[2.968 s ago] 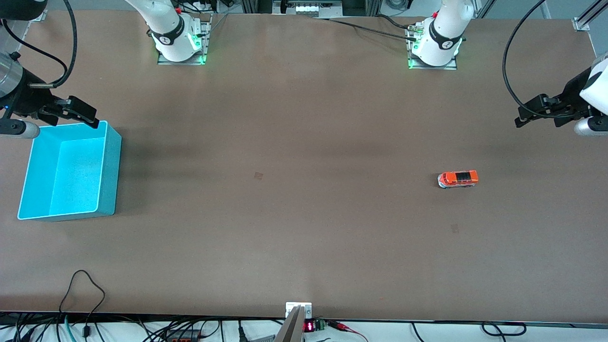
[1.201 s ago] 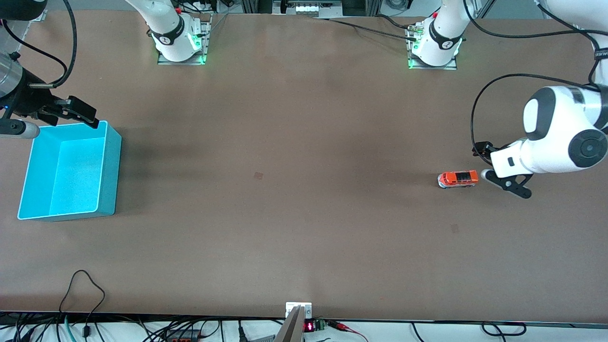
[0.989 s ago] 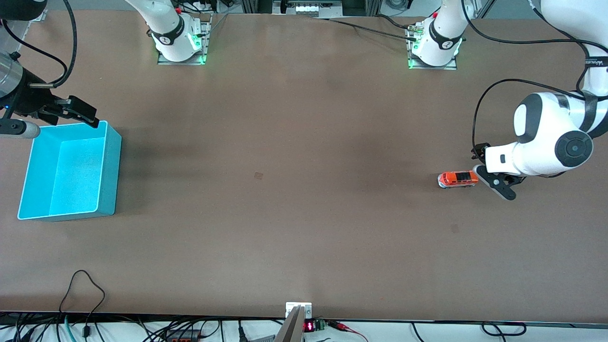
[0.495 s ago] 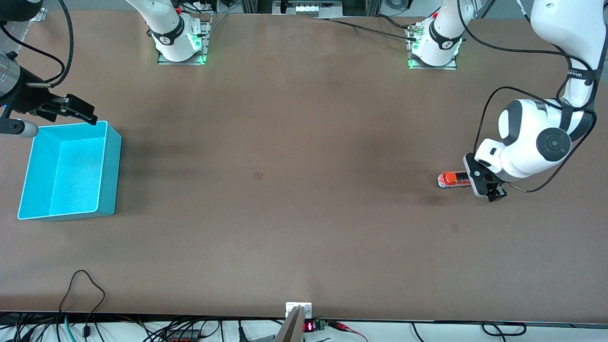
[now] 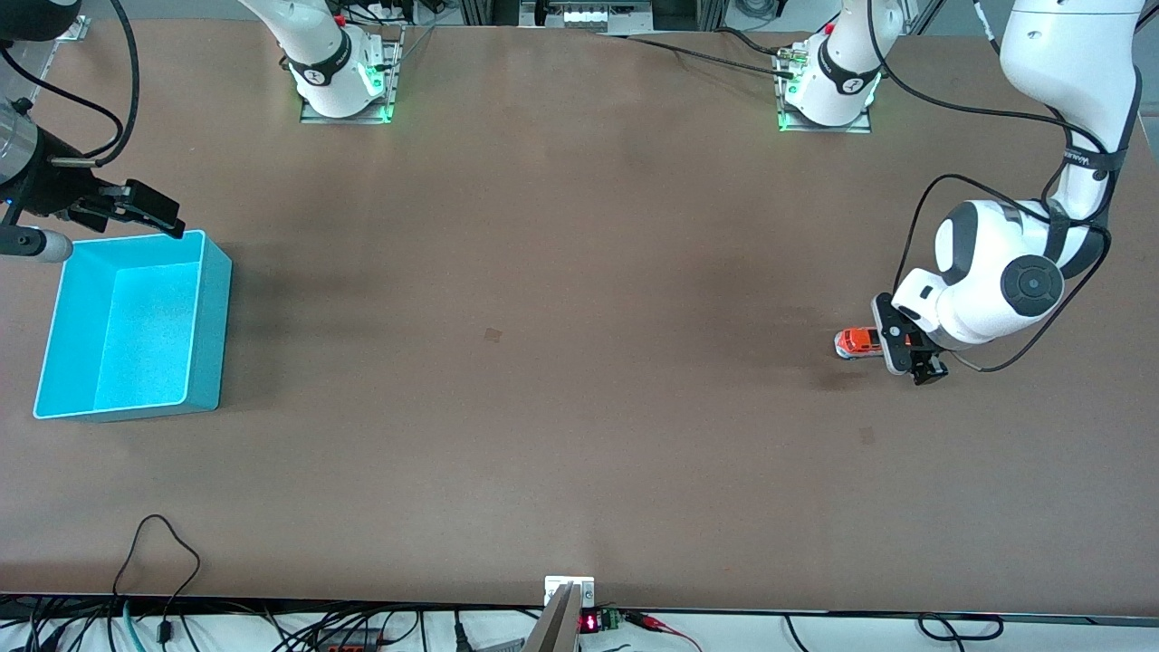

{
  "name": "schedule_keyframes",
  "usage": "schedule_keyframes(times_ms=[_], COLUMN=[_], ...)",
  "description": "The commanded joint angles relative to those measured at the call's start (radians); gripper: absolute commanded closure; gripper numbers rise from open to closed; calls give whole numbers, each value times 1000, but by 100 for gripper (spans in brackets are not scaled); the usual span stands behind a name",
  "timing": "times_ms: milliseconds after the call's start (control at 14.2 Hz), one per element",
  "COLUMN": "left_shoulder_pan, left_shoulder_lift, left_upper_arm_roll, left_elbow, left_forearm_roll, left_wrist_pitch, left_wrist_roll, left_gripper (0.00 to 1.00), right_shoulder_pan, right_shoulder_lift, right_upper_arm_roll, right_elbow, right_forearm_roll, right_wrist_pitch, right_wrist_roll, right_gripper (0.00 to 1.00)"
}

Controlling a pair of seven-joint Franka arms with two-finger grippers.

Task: Wind up bus and store in blue box
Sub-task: 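Move the left gripper down over the orange toy bus, then close the left gripper on the bus and press it onto the table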

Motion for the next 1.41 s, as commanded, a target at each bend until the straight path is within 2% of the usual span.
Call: schedule_keyframes(times_ms=[0,565,636,777,848,989,1131,1343], left_shoulder_pan=[3,1,0,0,0,-2,0,-2], left_shoulder_lift=[6,32,32,32,30,30,27,27], left_upper_arm_roll=[-1,-1,-1,-1,-1,-1,-1,-1], left_elbow=[-51,-87,-88,-87,-87,-85,-87,-87], left_forearm_roll=[18,20,20,20,20,20,20,20], left_wrist_pitch=[76,150,149,150,149,155,184,187], left_wrist_roll=[48,86,89,112,112,112,117,116], left_gripper=[0,0,3,18,35,52,65,70], right_shoulder_pan=[-5,0,0,0,0,3,1,0], right_shoulder_lift=[-4,-4,-6,-6,-6,-6,-6,-4], right_upper_arm_roll=[4,10,10,10,11,13,13,13], right_elbow=[3,4,4,4,4,4,4,4], right_forearm_roll=[15,15,15,15,15,15,15,15], right_wrist_pitch=[-11,-10,-10,-11,-10,-10,-10,-10], right_wrist_roll=[-4,-1,-1,-3,-3,-1,-3,-3], right_gripper=[0,0,0,0,0,0,0,0])
